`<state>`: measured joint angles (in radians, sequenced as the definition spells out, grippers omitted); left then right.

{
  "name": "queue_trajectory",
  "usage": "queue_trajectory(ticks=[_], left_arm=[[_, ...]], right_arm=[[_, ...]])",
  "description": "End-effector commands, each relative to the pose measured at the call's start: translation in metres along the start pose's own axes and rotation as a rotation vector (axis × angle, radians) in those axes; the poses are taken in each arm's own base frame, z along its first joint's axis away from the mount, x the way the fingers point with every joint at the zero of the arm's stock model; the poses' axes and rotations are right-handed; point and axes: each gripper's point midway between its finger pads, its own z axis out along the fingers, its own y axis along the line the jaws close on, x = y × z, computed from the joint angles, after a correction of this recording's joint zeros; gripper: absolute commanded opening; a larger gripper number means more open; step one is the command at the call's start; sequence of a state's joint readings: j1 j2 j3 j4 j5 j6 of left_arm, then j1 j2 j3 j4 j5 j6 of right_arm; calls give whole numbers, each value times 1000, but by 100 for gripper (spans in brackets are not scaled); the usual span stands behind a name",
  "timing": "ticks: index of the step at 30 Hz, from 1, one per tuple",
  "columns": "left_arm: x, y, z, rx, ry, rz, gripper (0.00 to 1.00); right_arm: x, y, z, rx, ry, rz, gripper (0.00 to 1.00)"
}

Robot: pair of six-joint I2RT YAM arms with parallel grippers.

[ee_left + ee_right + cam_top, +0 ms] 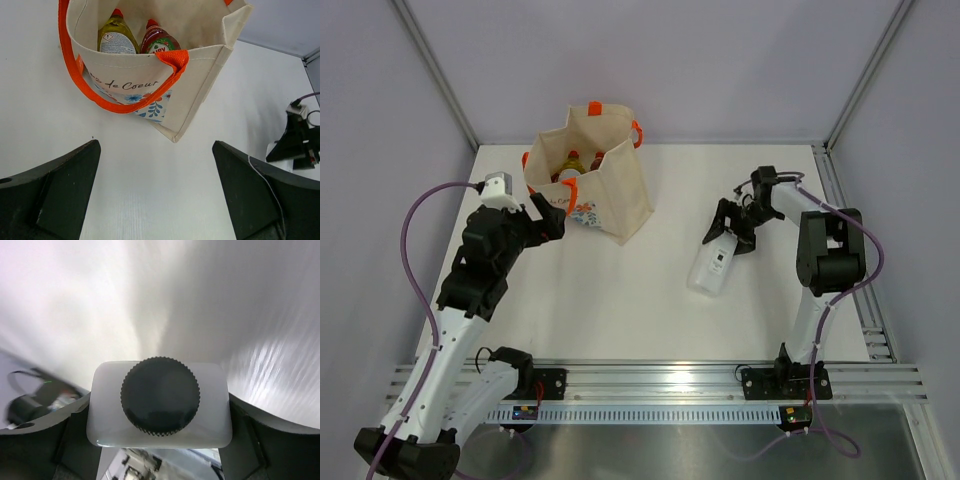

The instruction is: Place the personal care products into the canvas bag

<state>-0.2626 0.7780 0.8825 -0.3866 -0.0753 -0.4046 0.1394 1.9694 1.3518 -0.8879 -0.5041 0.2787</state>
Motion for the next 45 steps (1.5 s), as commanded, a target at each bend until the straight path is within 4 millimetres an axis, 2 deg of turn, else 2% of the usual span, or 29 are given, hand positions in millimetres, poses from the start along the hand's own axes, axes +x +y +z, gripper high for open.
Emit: queue_trajectory(ticks=[1,3,6,7,11,14,15,17,21,23,24,25,26,27,28,29,30,31,32,33,34,35,36,37,38,40,41,42,45], left_arm=[[-18,-5,0,13,-79,-18,99],[-18,-5,0,13,-79,-23,99],[-18,-6,3,18,-80,-28,99],[-17,-6,4,17,-78,-28,99],[-18,-8,6,25,-72,-27,99],[-20,-9,5,25,-72,-24,99],[-21,-10,4,25,-74,-24,99],[-23,-11,4,31,-78,-27,99],[-26,-12,3,34,-89,-31,99],[-27,-14,3,38,-89,-37,99],[-27,-14,3,40,-91,-37,99],[-28,-15,4,42,-90,-39,99],[-27,-15,5,43,-86,-37,99],[-26,-16,5,45,-82,-36,99],[-29,-17,4,47,-83,-35,99],[-27,-16,6,42,-70,-32,99],[-29,-17,5,44,-74,-31,99],[-29,-17,4,42,-70,-27,99],[-33,-19,3,43,-76,-23,99],[-33,-17,1,35,-73,-20,99],[-35,-17,0,32,-74,-18,99],[-38,-16,-3,26,-84,-11,99],[-39,-16,-5,23,-88,-9,99],[-40,-14,-9,17,-91,-7,99],[-42,-13,-11,12,-100,-5,99],[-42,-12,-16,5,-99,-5,99],[-42,-11,-17,0,-98,-7,99],[-43,-11,-18,-2,-99,-7,99],[-42,-8,-22,-16,-97,-11,99]], right_arm=[[-32,64,-56,-474,-63,-93,0],[-43,70,-67,-542,-93,-97,0],[-56,90,-84,-647,-141,-84,0],[-60,99,-92,-680,-135,-23,0],[-89,138,-139,-811,-261,-101,0],[-100,158,-166,-883,-305,-120,0],[-101,165,-176,-913,-299,-88,0],[-103,179,-197,-971,-346,-143,0],[-96,213,-239,-1062,-354,-158,0],[-93,232,-251,-1098,-370,-189,0],[-89,247,-267,-1121,-377,-209,0],[-94,256,-270,-1132,-392,-205,0],[-84,281,-285,-1161,-400,-263,0],[-82,293,-290,-1173,-406,-275,0],[-90,304,-286,-1173,-422,-274,0],[-75,331,-300,-1188,-432,-341,0],[-73,344,-302,-1192,-429,-331,0],[-88,354,-290,-1167,-473,-332,0],[-81,369,-305,-1153,-494,-343,0],[-76,384,-296,-1146,-509,-381,0],[-94,388,-281,-1123,-529,-324,0],[-93,397,-286,-1135,-558,-335,0],[-96,402,-282,-1134,-574,-332,0],[-105,409,-264,-1127,-581,-318,0],[-102,417,-271,-1138,-614,-344,0],[-107,426,-267,-1129,-683,-393,0],[-116,430,-251,-1105,-718,-384,0],[-117,435,-257,-1097,-788,-443,0],[-132,439,-245,-1036,-916,-499,0]])
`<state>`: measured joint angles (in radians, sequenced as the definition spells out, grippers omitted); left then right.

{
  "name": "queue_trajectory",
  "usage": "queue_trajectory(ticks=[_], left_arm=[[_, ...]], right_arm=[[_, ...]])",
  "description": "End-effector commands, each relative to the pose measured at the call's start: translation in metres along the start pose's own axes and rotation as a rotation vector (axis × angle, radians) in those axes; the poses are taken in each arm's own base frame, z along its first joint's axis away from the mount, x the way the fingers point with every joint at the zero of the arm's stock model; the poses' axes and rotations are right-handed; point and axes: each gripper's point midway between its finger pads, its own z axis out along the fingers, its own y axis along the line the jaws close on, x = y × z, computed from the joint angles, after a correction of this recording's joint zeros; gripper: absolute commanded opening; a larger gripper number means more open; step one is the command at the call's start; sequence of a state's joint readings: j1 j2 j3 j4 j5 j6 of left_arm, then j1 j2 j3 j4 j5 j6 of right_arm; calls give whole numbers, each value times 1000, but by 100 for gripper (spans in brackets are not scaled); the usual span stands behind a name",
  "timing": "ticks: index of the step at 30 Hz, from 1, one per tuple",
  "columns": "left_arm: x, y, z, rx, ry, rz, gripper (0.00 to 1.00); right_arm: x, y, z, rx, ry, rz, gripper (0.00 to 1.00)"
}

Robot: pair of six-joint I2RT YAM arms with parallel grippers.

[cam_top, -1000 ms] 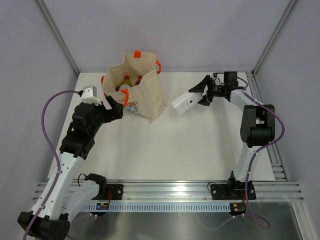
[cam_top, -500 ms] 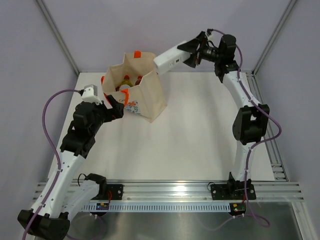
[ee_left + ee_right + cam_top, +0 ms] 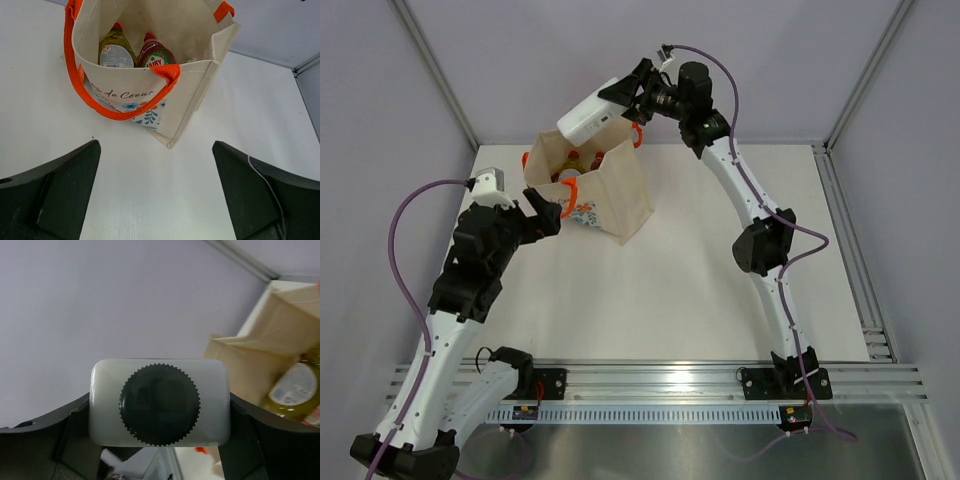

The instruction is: Place the personal care products into the canvas bag

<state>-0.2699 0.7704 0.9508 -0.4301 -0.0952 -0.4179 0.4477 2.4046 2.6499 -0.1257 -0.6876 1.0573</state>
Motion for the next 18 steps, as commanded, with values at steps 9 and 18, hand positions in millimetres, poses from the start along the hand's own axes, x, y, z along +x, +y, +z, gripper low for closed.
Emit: queue_trajectory(ticks=[9,18], left_arm=[[-11,1,-8,-11,-53,-11,99],[-9,-1,1,8,-51,35,99]], right_arm=[[-24,-6,5,97,-143,-692,0],[14,6,0,113,20,-947,85]])
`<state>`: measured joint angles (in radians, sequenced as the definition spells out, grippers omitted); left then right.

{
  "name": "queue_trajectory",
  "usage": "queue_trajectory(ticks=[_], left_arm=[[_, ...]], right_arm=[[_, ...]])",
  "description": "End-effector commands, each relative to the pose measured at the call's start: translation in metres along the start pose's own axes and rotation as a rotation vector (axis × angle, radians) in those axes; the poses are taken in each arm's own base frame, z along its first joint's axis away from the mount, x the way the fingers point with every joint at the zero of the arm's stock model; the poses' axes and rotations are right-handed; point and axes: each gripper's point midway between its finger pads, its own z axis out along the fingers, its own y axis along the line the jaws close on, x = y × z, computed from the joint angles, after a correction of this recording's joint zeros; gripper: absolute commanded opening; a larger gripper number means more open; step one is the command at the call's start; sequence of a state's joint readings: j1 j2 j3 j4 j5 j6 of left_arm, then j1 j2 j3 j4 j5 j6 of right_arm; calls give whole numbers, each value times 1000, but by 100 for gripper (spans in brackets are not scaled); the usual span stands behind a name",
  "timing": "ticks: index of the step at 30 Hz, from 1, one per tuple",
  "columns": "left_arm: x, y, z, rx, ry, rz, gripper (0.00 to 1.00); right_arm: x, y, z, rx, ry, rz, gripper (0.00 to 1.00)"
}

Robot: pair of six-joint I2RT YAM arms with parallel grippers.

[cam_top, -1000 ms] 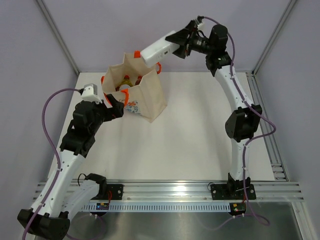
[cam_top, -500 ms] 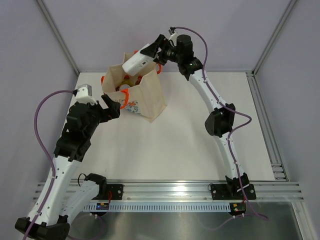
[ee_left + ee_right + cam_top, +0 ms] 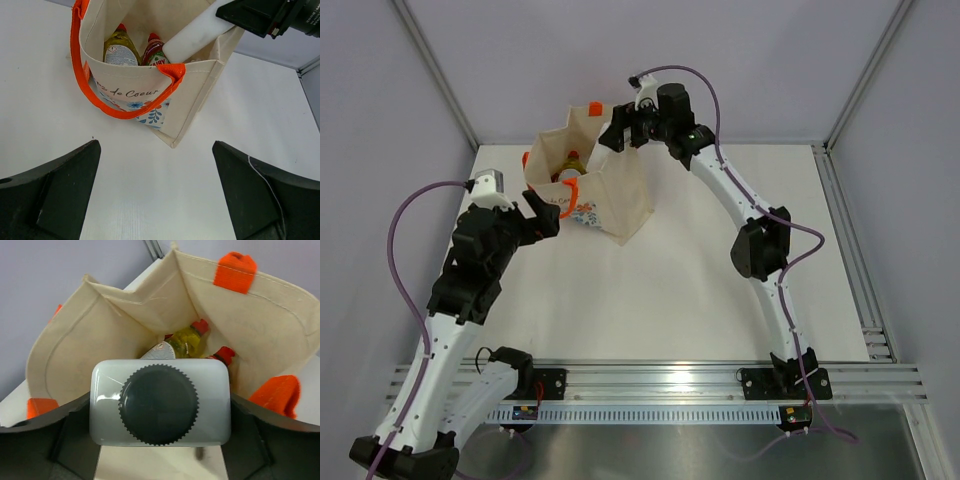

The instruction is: Place the personal care products into the canvas bag

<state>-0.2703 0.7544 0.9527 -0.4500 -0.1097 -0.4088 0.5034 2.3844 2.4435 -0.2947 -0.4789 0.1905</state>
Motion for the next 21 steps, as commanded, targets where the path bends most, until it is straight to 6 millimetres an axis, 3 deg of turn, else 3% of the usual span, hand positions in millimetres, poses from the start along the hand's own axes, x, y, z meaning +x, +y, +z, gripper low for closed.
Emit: queue_trajectory(ticks=[1,2,7,9,10,12,13,14,16,17,18,19,20,21], left_arm=[[-7,-5,7,25,-41,29,99],[-5,-7,8,40,-32,37,99],[3,-9,8,69,-14,58,99],[3,-11,7,82,-14,70,99],[5,-11,6,89,-13,77,99],[8,-14,4,112,3,94,99],[8,-14,4,113,6,99,99],[9,-13,3,111,10,107,99],[11,-11,0,109,15,121,99],[15,-10,0,106,24,124,99],[15,-9,-4,108,18,128,99],[16,-8,-5,109,16,132,99],[19,-5,-9,106,11,135,99],[23,-4,-9,103,18,136,99]], right_arm=[[-102,82,-47,-103,-202,-266,93],[-106,86,-52,-101,-198,-269,99],[-126,96,-72,-81,-225,-302,99],[-125,94,-77,-62,-215,-302,99],[-128,100,-88,-59,-208,-316,100],[-109,89,-91,-26,-155,-325,100],[-126,94,-110,12,-201,-332,99],[-96,82,-107,23,-130,-306,99],[-92,74,-137,40,-91,-292,99],[-72,58,-142,75,-38,-240,100],[-69,49,-153,112,-23,-187,99],[-72,30,-180,198,-23,-138,99],[-49,-20,-221,452,-16,-5,100],[-49,-20,-221,454,-17,2,100]])
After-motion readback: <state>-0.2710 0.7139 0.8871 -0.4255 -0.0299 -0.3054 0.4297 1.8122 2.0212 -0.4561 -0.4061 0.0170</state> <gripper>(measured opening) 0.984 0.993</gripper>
